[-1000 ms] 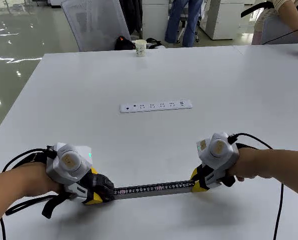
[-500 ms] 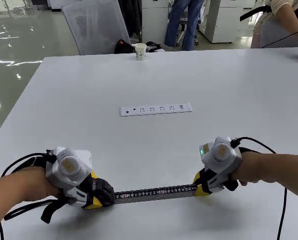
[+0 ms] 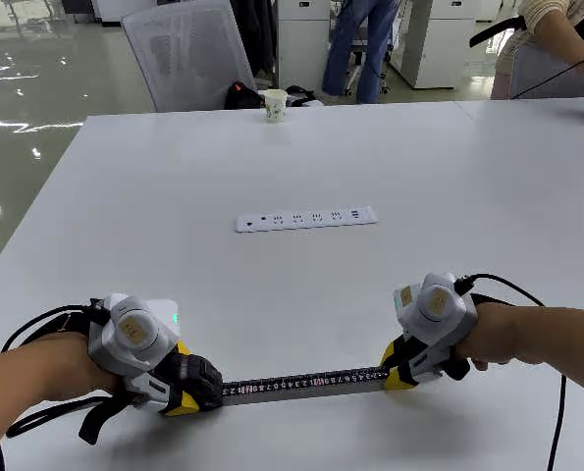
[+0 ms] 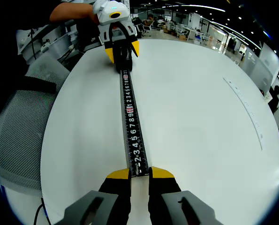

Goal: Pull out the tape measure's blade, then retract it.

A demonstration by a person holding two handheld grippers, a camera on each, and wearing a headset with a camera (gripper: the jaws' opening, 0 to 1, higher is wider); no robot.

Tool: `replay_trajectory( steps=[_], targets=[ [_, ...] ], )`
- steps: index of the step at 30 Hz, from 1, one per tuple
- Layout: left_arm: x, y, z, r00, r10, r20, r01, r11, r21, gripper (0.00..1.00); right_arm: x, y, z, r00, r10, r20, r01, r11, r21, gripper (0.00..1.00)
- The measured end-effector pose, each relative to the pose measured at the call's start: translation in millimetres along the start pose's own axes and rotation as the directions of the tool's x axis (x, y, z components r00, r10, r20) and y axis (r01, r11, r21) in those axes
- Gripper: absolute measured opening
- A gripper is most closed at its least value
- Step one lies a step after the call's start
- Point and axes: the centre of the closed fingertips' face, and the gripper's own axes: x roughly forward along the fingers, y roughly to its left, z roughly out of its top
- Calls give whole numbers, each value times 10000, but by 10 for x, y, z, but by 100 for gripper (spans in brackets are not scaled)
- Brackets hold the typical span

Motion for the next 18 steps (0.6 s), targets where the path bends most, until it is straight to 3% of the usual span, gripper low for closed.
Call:
replay_trajectory(
  steps=[6, 18],
  targets=[
    [12, -7, 11, 10000, 17, 9, -17, 10000, -9, 34, 6, -7, 7, 10000, 46, -61, -46, 10000, -30, 11],
    [26, -9, -2, 9985, 13, -555, 11, 9990, 447, 35, 22, 1, 9, 9974, 293, -663, -326, 9983, -477, 12]
  ],
)
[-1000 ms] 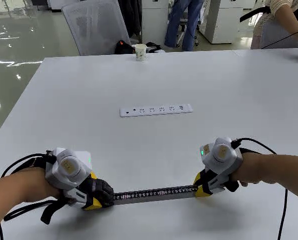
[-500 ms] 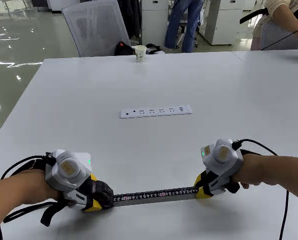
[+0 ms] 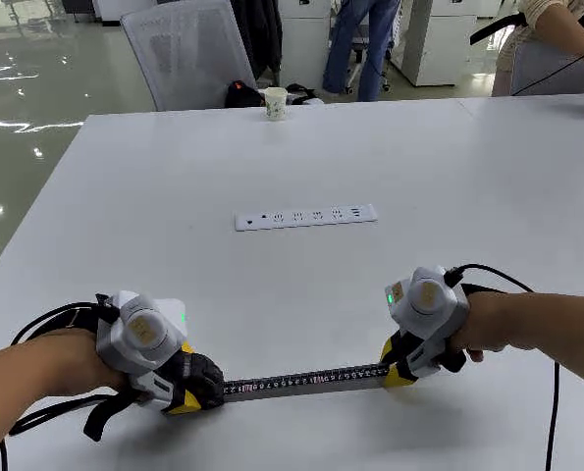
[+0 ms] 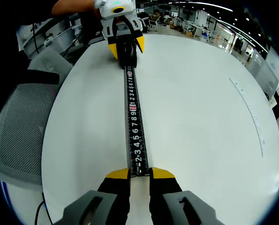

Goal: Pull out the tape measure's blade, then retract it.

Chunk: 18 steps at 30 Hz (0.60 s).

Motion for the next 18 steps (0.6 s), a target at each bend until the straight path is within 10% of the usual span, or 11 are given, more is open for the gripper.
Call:
replay_trajectory(
  steps=[18],
  targets=[
    [-130, 37, -43, 10000, 1, 91, 5, 9981, -610, 37, 0, 22, -2, 9992, -289, -292, 287, 9995, -93, 13]
  ],
)
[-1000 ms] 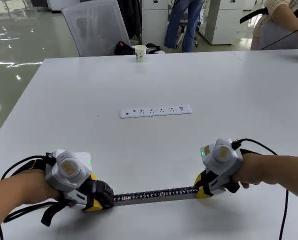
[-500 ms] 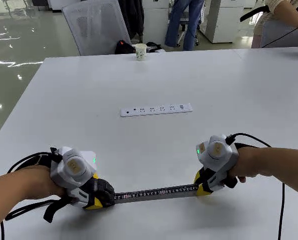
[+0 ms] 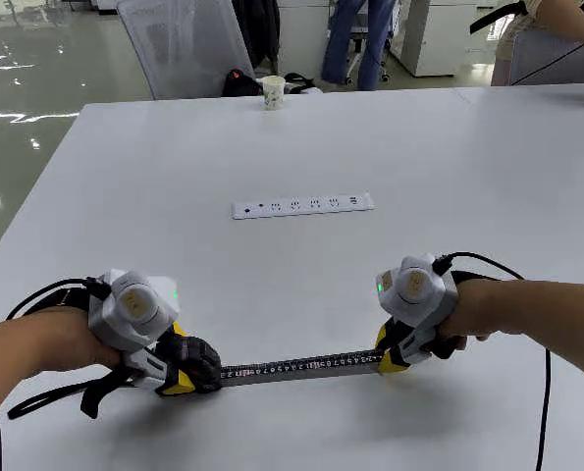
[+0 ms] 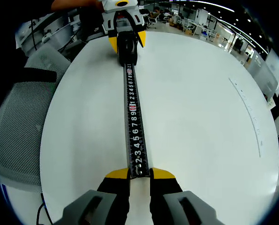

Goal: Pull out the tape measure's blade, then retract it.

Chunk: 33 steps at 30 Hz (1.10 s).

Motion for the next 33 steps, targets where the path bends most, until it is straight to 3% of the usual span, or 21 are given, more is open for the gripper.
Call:
replay_trajectory(
  steps=[5, 11, 20, 26, 33],
  targets=[
    [-74, -13, -40, 9999, -70, 102, 74, 9994, -345, 46, -2, 20, -1, 9998, -25, -222, 16, 9992, -395, 13],
    [-111, -97, -65, 9997, -219, 132, 225, 9983, -530, 49, -1, 17, -10, 9994, -55, -344, 33, 9980, -630, 14],
    [-106, -129, -56, 9987, -415, 286, 432, 9970, -636, 53, -20, 99, -59, 9982, 244, -550, -283, 9971, -713, 25],
    [-102, -177, -5, 9957, -632, 681, 696, 9929, -966, 58, -47, 146, -113, 9958, 356, -841, -423, 9960, -785, 32],
    [-126, -223, -72, 9956, -791, 509, 839, 9914, -1003, 68, -97, 183, -179, 9951, 339, -926, -403, 9968, -683, 38]
  ],
)
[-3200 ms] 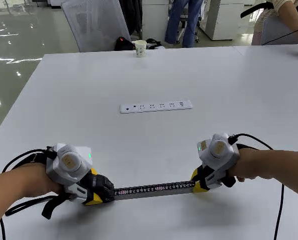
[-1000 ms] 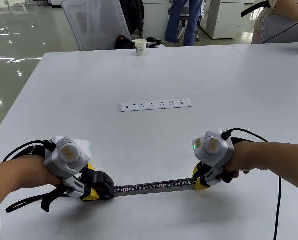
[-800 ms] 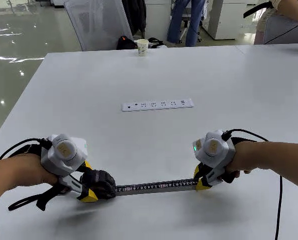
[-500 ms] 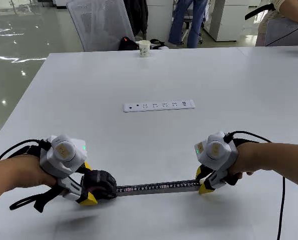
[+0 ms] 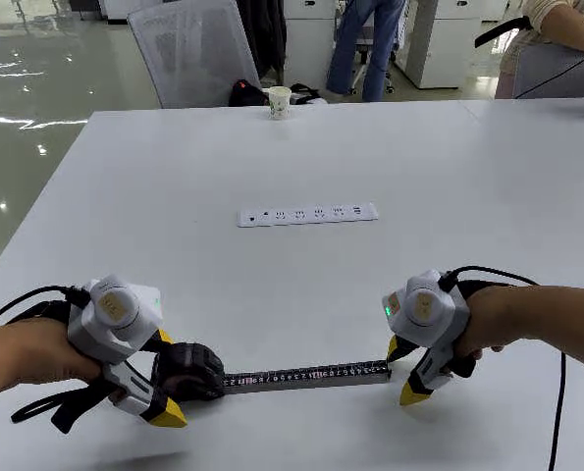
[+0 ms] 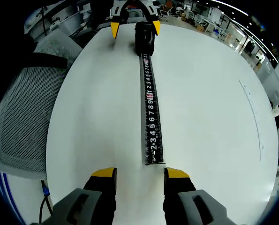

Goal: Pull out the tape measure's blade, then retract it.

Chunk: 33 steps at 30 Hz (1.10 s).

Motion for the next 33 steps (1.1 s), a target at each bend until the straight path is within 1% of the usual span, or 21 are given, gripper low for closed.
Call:
replay_trajectory(
  steps=[5, 7, 9, 13, 14, 15, 16, 17, 18, 19, 20, 21, 22, 23, 25, 26, 27, 28, 30, 31, 33],
  targets=[
    [-22, -50, -2, 9999, -137, 73, 138, 9999, -97, 73, -49, 11, -8, 9998, -102, 142, 99, 9997, 242, 42],
    [-28, -66, -7, 9998, -174, 52, 175, 9997, -166, 77, -67, 16, 4, 9996, -161, 217, 154, 9993, 338, 45],
    [-40, -84, 0, 9997, -197, 143, 201, 9994, -275, 80, -79, 6, 20, 9990, -288, 338, 270, 9983, 508, 49],
    [-54, -106, 7, 9993, -160, 350, 185, 9972, -728, 89, -99, 15, 41, 9968, -470, 650, 409, 9948, 930, 54],
    [-64, -111, 13, 9988, -104, 484, 154, 9945, -1031, 90, -104, 14, 43, 9951, -616, 767, 522, 9916, 1185, 56],
    [-68, -113, 19, 9982, -39, 596, 120, 9906, -1363, 91, -114, -11, 52, 9924, -846, 893, 728, 9892, 1274, 57],
    [-80, -96, 11, 9976, 53, 690, 43, 9904, -1381, 92, -138, -65, 93, 9828, -1317, 1295, 1100, 9805, 1628, 57],
    [-87, -83, -10, 9977, 165, 650, -69, 9895, -1445, 92, -155, -79, 115, 9764, -1524, 1529, 1200, 9719, 2024, 59],
    [-93, -53, -41, 9973, 343, 649, -234, 9865, -1619, 92, -172, -104, 136, 9657, -1806, 1864, 1283, 9565, 2621, 62],
    [-103, -44, -48, 9965, 444, 709, -312, 9836, -1776, 93, -177, -114, 141, 9594, -1922, 2063, 1245, 9452, 3017, 66],
    [-112, -50, -46, 9960, 446, 780, -291, 9814, -1896, 95, -182, -112, 130, 9561, -1985, 2156, 1210, 9374, 3266, 70],
    [-120, -38, -51, 9943, 591, 882, -388, 9755, -2165, 98, -192, -122, 106, 9504, -2158, 2241, 1279, 9277, 3509, 73],
    [-129, -28, -61, 9934, 748, 872, -525, 9706, -2350, 99, -201, -125, 71, 9496, -2251, 2181, 1399, 9270, 3480, 74],
    [-139, -17, -64, 9914, 872, 972, -607, 9669, -2479, 99, -211, -117, 28, 9481, -2383, 2105, 1536, 9229, 3530, 74],
    [-153, 19, -61, 9870, 1175, 1097, -835, 9579, -2747, 99, -212, -112, -19, 9458, -2498, 2073, 1589, 9132, 3752, 78],
    [-166, 44, -38, 9811, 1420, 1314, -983, 9509, -2933, 99, -219, -103, -38, 9425, -2570, 2137, 1573, 9052, 3949, 80],
    [-174, 64, -8, 9750, 1578, 1566, -1052, 9480, -3002, 99, -224, -88, -49, 9420, -2573, 2156, 1540, 9018, 4037, 83],
    [-188, 99, -34, 9731, 1697, 1561, -1132, 9414, -3176, 99, -232, -72, -66, 9399, -2614, 2196, 1528, 8974, 4139, 85],
    [-188, 99, -59, 9729, 1789, 1462, -1212, 9339, -3363, 99, -244, -57, -88, 9359, -2715, 2243, 1567, 8915, 4251, 90],
    [-184, 86, -82, 9743, 1769, 1397, -1199, 9315, -3435, 99, -245, -50, -87, 9301, -2810, 2364, 1549, 8839, 4413, 93],
    [-194, 83, -110, 9708, 1942, 1409, -1344, 9268, -3507, 99, -257, -40, -109, 9226, -3002, 2422, 1630, 8725, 4607, 98]
  ],
)
